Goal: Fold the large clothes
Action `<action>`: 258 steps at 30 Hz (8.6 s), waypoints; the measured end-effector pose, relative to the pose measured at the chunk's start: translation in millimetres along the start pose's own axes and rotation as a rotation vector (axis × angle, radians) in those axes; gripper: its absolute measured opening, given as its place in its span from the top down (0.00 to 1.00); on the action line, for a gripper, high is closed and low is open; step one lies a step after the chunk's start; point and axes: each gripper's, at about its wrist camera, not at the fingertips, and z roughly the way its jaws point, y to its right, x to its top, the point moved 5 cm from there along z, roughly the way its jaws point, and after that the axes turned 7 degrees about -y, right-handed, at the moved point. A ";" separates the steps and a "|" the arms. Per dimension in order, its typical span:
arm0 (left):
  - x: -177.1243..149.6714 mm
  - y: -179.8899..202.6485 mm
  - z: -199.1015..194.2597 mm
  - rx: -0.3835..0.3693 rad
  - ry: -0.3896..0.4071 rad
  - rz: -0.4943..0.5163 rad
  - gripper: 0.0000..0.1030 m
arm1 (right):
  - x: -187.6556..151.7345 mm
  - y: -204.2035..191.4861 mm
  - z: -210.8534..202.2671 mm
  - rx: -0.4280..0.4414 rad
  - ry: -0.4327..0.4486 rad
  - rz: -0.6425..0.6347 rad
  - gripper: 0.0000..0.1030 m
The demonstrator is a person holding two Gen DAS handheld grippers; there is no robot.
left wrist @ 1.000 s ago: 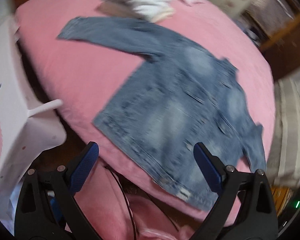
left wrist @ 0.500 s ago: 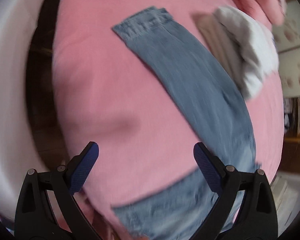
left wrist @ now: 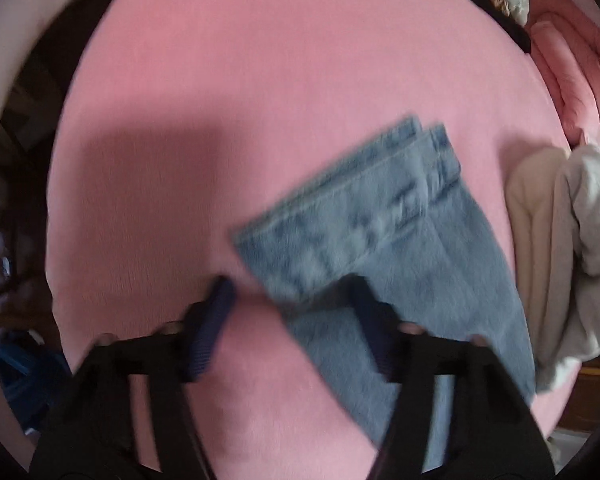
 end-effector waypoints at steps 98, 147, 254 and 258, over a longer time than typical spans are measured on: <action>-314.9 176.5 11.7 0.053 -0.100 1.145 0.51 | 51.4 363.9 51.6 -0.166 0.104 0.603 0.64; -462.6 361.2 62.6 -0.143 -0.246 1.320 0.85 | 207.5 213.0 139.7 0.512 0.159 0.217 1.00; -802.3 163.5 -94.3 0.124 -0.201 1.353 0.43 | -3.7 835.1 -114.9 -0.357 0.607 1.053 0.96; -763.8 158.7 -108.5 0.073 -0.153 1.355 0.43 | 18.5 791.2 -169.9 -0.367 0.738 0.962 0.96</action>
